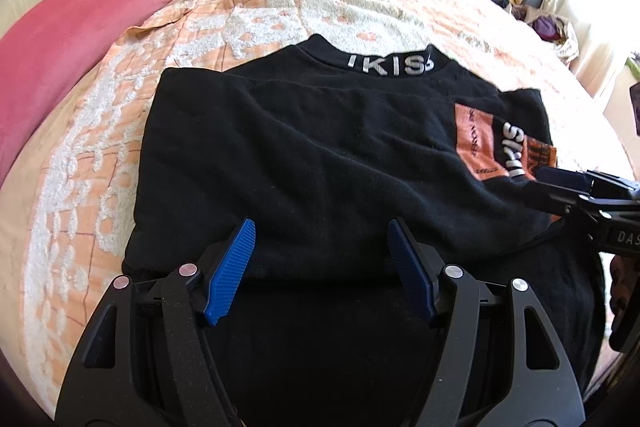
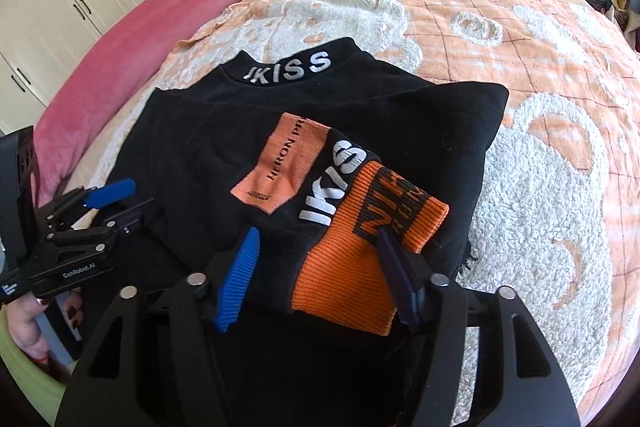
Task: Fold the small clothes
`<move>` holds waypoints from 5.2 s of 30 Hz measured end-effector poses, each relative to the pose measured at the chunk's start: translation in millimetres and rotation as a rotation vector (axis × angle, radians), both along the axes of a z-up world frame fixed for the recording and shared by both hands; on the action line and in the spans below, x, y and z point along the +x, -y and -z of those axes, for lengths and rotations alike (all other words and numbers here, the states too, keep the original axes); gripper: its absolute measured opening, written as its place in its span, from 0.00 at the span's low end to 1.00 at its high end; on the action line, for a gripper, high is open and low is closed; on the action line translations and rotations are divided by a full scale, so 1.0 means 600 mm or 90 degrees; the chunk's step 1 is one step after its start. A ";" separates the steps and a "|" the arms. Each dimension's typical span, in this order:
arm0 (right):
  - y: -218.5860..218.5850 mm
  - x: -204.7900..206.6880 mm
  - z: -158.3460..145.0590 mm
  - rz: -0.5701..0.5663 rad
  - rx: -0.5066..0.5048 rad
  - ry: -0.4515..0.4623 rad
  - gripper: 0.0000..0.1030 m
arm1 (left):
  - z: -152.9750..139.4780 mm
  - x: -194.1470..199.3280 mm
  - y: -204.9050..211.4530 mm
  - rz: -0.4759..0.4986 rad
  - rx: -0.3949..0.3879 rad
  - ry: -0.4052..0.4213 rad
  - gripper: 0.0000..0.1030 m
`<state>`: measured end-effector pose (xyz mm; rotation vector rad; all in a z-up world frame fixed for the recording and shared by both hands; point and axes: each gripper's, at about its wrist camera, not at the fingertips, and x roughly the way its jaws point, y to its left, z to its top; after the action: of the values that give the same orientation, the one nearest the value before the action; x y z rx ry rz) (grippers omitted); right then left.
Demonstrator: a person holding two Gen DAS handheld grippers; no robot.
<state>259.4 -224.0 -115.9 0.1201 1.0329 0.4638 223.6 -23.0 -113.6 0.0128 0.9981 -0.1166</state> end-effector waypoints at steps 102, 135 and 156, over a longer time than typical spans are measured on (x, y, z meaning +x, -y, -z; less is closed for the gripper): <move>0.009 -0.394 -0.056 0.047 -0.156 -0.006 0.96 | -0.059 -0.275 -0.217 -0.098 0.047 -0.027 0.91; 0.037 -0.363 0.026 0.075 -0.086 -0.181 0.45 | 0.043 -0.276 -0.220 -0.065 -0.024 -0.129 0.58; 0.112 -0.349 -0.102 0.044 0.153 -0.011 0.08 | -0.081 -0.263 -0.239 -0.043 -0.140 -0.012 0.04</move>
<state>50.2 -291.2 -54.6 0.3737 0.9837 0.5242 65.8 120.3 -64.8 -0.2226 0.9991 -0.1643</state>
